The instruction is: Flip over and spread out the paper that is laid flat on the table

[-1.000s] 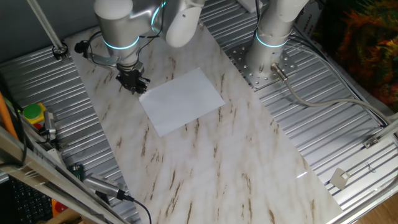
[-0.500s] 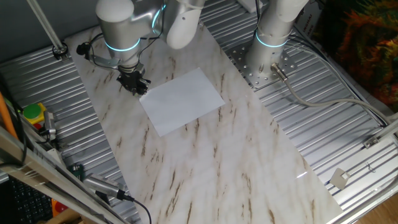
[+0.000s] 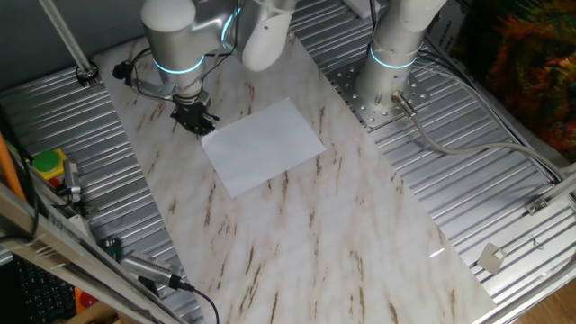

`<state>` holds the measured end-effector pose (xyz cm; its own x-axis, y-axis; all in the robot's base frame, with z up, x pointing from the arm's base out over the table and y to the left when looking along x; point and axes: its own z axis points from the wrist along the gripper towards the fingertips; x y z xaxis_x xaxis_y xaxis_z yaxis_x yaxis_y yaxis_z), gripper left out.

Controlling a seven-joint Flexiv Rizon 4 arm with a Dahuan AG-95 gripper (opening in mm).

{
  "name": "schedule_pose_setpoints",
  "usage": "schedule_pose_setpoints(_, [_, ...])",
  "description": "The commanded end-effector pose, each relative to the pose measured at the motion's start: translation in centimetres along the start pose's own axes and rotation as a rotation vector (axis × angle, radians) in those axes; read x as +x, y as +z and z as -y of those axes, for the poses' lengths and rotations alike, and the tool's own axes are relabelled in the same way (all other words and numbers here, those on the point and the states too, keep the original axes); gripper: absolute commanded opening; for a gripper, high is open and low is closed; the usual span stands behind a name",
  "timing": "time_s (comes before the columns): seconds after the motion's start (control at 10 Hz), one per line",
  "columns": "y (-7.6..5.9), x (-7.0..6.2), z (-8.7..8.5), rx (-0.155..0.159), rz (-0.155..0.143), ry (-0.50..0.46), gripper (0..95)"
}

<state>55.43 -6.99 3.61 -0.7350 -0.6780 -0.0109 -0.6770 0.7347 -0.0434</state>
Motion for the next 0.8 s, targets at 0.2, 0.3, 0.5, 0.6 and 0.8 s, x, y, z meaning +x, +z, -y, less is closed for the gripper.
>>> schedule_pose_setpoints(0.2, [0.0, 0.1, 0.0, -0.003, 0.003, -0.002, 19.0])
schedule_pose_setpoints(0.3, [0.0, 0.1, 0.0, -0.004, 0.004, -0.002, 19.0])
schedule_pose_setpoints(0.5, [0.4, 0.2, 0.0, -0.003, 0.007, -0.003, 19.0])
schedule_pose_setpoints(0.6, [0.7, 0.3, 0.0, -0.006, 0.012, -0.003, 19.0])
schedule_pose_setpoints(0.8, [0.9, 0.4, 0.0, -0.004, 0.010, -0.003, 19.0])
